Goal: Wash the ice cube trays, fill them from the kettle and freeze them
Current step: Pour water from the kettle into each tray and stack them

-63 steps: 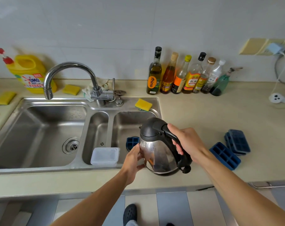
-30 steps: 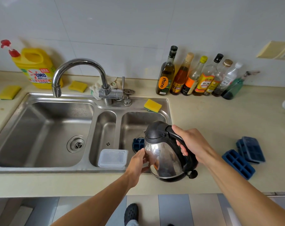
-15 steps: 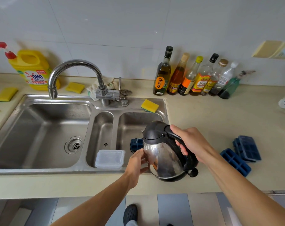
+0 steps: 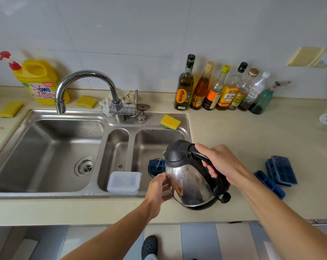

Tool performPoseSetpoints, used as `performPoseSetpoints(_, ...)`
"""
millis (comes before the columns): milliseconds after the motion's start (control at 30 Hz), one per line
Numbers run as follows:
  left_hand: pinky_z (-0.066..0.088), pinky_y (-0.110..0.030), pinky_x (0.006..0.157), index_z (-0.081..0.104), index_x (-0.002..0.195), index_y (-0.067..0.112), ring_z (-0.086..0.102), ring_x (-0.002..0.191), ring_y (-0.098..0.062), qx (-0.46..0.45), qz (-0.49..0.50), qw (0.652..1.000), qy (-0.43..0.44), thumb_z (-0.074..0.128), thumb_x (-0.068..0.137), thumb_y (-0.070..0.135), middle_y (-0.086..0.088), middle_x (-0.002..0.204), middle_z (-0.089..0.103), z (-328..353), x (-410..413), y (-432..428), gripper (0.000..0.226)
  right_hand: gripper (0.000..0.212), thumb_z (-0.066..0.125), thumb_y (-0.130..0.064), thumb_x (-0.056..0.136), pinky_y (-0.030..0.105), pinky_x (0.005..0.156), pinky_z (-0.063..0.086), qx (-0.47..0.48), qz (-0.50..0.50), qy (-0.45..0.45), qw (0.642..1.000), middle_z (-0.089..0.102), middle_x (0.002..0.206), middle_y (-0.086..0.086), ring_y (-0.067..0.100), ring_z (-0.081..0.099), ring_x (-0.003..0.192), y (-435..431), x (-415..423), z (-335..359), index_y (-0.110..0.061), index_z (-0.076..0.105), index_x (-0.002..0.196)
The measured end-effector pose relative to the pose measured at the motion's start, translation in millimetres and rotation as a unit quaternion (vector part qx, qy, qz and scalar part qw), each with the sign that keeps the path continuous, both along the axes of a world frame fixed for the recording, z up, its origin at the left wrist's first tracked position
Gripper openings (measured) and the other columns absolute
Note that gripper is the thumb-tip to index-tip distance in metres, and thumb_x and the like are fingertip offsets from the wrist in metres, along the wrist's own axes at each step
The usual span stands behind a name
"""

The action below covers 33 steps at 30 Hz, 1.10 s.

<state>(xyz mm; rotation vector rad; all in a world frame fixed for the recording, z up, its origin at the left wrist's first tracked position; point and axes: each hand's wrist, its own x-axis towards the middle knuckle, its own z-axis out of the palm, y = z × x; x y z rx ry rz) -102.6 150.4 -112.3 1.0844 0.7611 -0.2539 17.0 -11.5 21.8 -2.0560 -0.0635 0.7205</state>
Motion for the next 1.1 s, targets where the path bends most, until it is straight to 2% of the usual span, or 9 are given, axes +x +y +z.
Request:
performPoseSetpoints(133, 0.054, -0.049, 0.098, 0.065, 0.086, 0.013, 0.068, 0.1, -0.026, 0.005, -0.012, 1.0, -0.006, 0.045, 0.098, 0.017, -0.013, 0.103, 0.076, 4, -1, -5, 0.023, 0.06, 0.062, -0.061, 0.09, 0.032, 0.055, 0.042, -0.004, 0.001, -0.002, 1.0, 0.049, 0.05, 0.009, 0.022, 0.043, 0.045, -4, 0, 2, -0.011, 0.061, 0.057)
performPoseSetpoints(400, 0.056, -0.046, 0.094, 0.067, 0.098, 0.01, 0.068, 0.1, -0.027, -0.008, -0.014, 1.0, -0.005, 0.045, 0.101, 0.02, -0.017, 0.11, 0.074, 8, 2, -11, 0.024, 0.06, 0.063, -0.06, 0.091, 0.031, 0.052, 0.043, -0.004, -0.009, 0.0, 1.0, 0.05, 0.052, 0.009, 0.023, 0.044, 0.045, -15, 0, 7, -0.01, 0.061, 0.058)
performPoseSetpoints(533, 0.06, -0.038, 0.083, 0.07, 0.088, 0.015, 0.071, 0.091, -0.021, 0.004, -0.031, 0.999, -0.009, 0.047, 0.098, 0.021, -0.012, 0.102, 0.077, 9, 4, -12, 0.026, 0.059, 0.063, -0.06, 0.09, 0.03, 0.05, 0.042, -0.002, -0.019, 0.0, 1.0, 0.051, 0.052, 0.008, 0.022, 0.044, 0.045, -20, 0, 8, -0.01, 0.062, 0.059)
performPoseSetpoints(633, 0.06, -0.03, 0.072, 0.075, 0.072, 0.026, 0.075, 0.081, -0.013, 0.003, -0.046, 0.999, -0.012, 0.045, 0.099, 0.022, -0.006, 0.094, 0.078, 10, 5, -15, 0.041, 0.059, 0.063, -0.061, 0.089, 0.03, 0.05, 0.042, 0.0, -0.024, 0.001, 1.0, 0.051, 0.052, 0.008, 0.022, 0.044, 0.045, -23, -1, 10, -0.012, 0.062, 0.056)
performPoseSetpoints(767, 0.061, -0.026, 0.068, 0.074, 0.063, 0.03, 0.074, 0.077, -0.011, -0.006, -0.06, 0.998, -0.018, 0.043, 0.099, 0.024, -0.003, 0.088, 0.078, 12, 6, -17, 0.047, 0.06, 0.062, -0.062, 0.089, 0.029, 0.051, 0.043, -0.001, -0.029, -0.006, 1.0, 0.051, 0.05, 0.007, 0.021, 0.045, 0.044, -27, -1, 11, -0.017, 0.061, 0.05)
performPoseSetpoints(867, 0.061, -0.027, 0.069, 0.076, 0.067, 0.03, 0.075, 0.077, -0.012, 0.0, -0.056, 0.998, -0.017, 0.044, 0.1, 0.025, -0.003, 0.09, 0.078, 9, 8, -17, 0.046, 0.061, 0.062, -0.063, 0.088, 0.029, 0.05, 0.043, -0.002, -0.032, -0.008, 0.999, 0.051, 0.049, 0.006, 0.021, 0.045, 0.042, -28, -1, 12, -0.017, 0.062, 0.048)
performPoseSetpoints(1033, 0.06, -0.035, 0.075, 0.072, 0.1, 0.016, 0.073, 0.095, -0.024, 0.011, -0.038, 0.999, 0.005, 0.045, 0.104, 0.027, -0.006, 0.099, 0.078, 5, 10, -18, 0.029, 0.062, 0.061, -0.066, 0.086, 0.03, 0.054, 0.045, -0.008, -0.034, -0.016, 0.999, 0.051, 0.048, 0.007, 0.022, 0.045, 0.042, -29, -1, 12, -0.017, 0.061, 0.048)
performPoseSetpoints(1100, 0.06, -0.033, 0.073, 0.073, 0.091, 0.019, 0.073, 0.092, -0.022, 0.008, -0.041, 0.999, 0.0, 0.044, 0.103, 0.027, -0.006, 0.098, 0.078, 7, 11, -18, 0.033, 0.062, 0.061, -0.067, 0.085, 0.032, 0.056, 0.045, -0.011, -0.038, -0.016, 0.999, 0.05, 0.048, 0.008, 0.022, 0.044, 0.042, -29, 0, 12, -0.016, 0.06, 0.048)
